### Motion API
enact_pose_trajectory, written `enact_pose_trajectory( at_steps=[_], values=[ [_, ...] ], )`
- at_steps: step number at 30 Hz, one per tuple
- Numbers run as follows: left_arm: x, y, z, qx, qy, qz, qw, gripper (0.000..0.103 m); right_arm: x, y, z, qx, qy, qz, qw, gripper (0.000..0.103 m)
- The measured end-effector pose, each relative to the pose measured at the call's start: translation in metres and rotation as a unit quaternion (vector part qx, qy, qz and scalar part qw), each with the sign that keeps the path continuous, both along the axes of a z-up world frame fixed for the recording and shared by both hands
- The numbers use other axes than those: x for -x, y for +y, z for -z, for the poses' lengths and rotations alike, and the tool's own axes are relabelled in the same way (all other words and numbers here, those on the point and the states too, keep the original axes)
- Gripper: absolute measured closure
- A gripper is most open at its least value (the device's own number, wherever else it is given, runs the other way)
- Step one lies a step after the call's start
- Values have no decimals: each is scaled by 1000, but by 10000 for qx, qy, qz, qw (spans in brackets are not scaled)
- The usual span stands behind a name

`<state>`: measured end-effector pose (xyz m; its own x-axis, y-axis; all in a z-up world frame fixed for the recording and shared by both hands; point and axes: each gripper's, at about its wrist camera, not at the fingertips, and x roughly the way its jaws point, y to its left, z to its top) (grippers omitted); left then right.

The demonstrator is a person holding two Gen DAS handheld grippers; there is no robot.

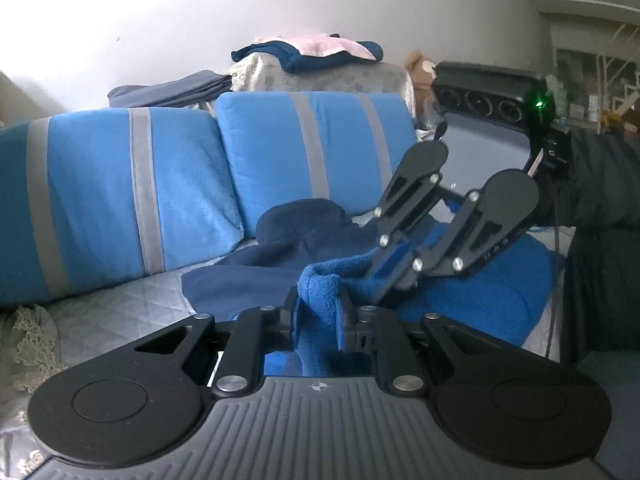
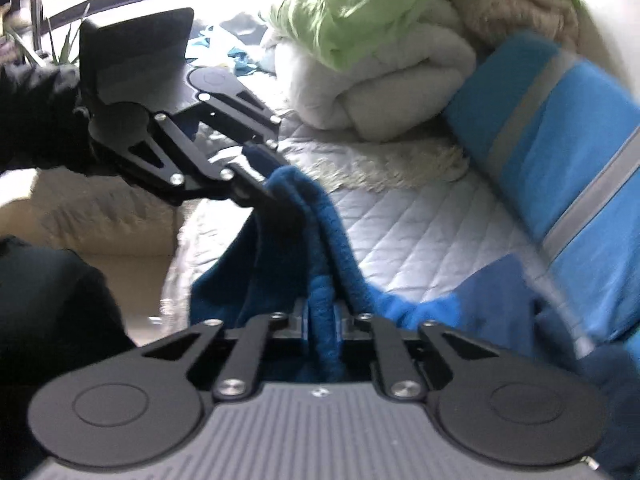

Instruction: Fold clothes

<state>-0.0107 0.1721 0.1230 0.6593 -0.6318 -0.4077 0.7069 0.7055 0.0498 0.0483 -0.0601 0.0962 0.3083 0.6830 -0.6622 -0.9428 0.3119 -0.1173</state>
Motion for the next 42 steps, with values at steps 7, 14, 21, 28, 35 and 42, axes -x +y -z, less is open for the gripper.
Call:
enact_pose_trajectory(
  at_steps=[7,14,21,28,35,42],
  values=[
    [-8,-3,-5,-6,84,88,9999,84,1,-5,-10,-62,-521,392,9979,93],
    [0,-25,-1,-1009,-189,23,9947,87,12,10,1,334,-1081,328,9930,67],
    [19,-34,8,-1674,-646,225,9835,87,22,11,-8,-16,-1192,46,9929,25],
    [45,-38,5,-2067,-1303,636,9676,87,22,33,11,312,-1071,-296,9933,28],
    [38,-26,5,-1590,-864,379,9828,80,33,42,23,560,-1123,-473,9910,91],
    [25,18,9,-589,98,60,9982,45,18,23,21,356,-1128,65,9930,92]
  ],
)
